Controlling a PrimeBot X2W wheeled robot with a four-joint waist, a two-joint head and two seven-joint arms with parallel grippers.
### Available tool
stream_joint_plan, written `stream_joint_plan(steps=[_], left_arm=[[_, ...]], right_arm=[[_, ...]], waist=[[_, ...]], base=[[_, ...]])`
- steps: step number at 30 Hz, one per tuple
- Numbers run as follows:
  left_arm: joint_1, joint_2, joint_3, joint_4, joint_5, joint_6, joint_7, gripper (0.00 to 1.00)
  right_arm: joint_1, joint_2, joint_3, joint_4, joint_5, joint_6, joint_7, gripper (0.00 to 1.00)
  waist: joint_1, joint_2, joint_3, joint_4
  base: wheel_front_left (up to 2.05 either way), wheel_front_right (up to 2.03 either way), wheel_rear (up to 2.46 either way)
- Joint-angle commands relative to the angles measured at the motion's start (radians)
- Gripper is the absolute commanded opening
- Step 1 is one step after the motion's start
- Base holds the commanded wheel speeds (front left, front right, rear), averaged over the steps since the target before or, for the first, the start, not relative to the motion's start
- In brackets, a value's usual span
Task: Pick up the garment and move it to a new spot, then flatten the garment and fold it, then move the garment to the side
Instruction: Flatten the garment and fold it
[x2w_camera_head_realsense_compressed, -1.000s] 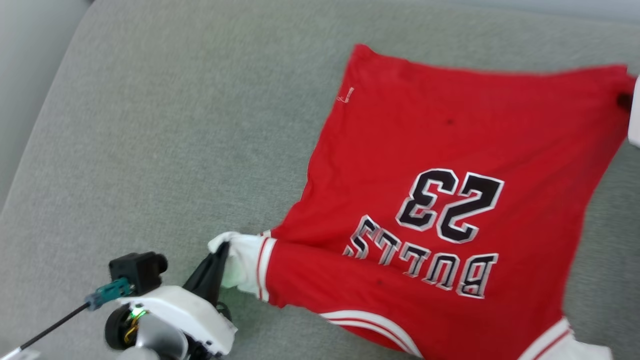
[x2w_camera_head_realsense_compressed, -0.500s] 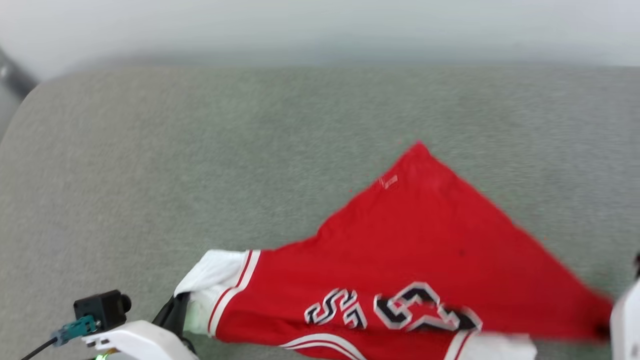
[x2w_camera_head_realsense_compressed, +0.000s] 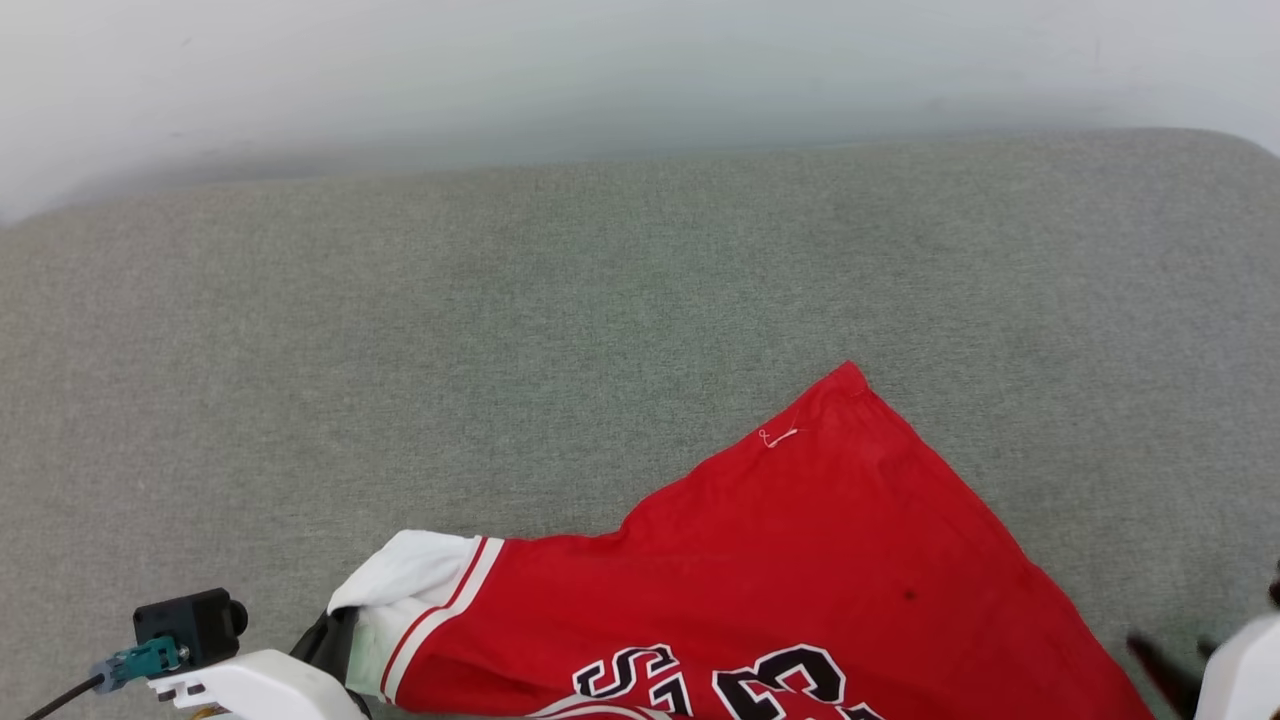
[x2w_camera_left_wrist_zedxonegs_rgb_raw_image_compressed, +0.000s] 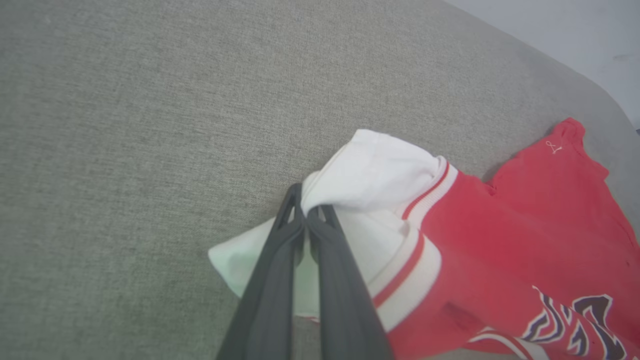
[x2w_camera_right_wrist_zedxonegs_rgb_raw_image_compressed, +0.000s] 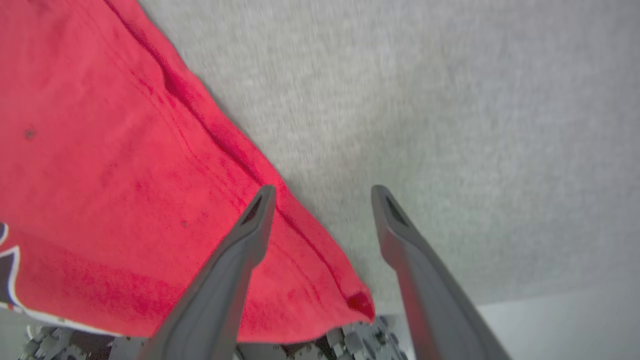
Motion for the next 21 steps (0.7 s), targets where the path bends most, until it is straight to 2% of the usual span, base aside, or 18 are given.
stream_joint_plan(steps=[1,7,11,15,20,21], left_arm=[[-0.013,0.006,0.0,-0.008,0.011,0.006,0.003,0.0],[-0.061,0.006,-0.018,-0.029,0.024,-0.008,0.013,0.0],[-0.098,0.003,-0.029,-0.04,0.034,-0.02,0.015,0.0],[-0.128,0.0,-0.039,-0.047,0.043,-0.035,0.01,0.0],[-0.167,-0.016,-0.056,-0.039,0.052,-0.054,0.001,0.0],[-0.167,-0.016,-0.056,-0.039,0.052,-0.054,0.001,0.0]], right_arm=[[-0.051,-0.006,0.003,0.001,-0.014,-0.001,-0.085,1.0],[-0.23,-0.016,0.053,0.077,-0.032,-0.001,-0.407,1.0],[-0.361,-0.05,0.141,0.151,-0.026,-0.001,-0.482,1.0],[-0.499,-0.082,0.241,0.205,0.01,-0.001,-0.419,1.0],[-0.64,-0.108,0.359,0.238,0.07,-0.001,-0.194,1.0],[-0.64,-0.108,0.359,0.238,0.07,-0.001,-0.194,1.0]], waist=[[0.0002,0.0,0.01,0.004],[0.0002,0.0,0.063,0.034],[0.0002,0.0,0.101,0.057],[0.0002,0.0,0.14,0.084],[0.0002,0.0,0.184,0.121],[0.0002,0.0,0.184,0.121]], base=[[0.0,0.0,0.0],[0.0,0.0,0.0],[0.0,0.0,0.0],[0.0,0.0,0.0],[0.0,0.0,0.0],[0.0,0.0,0.0]])
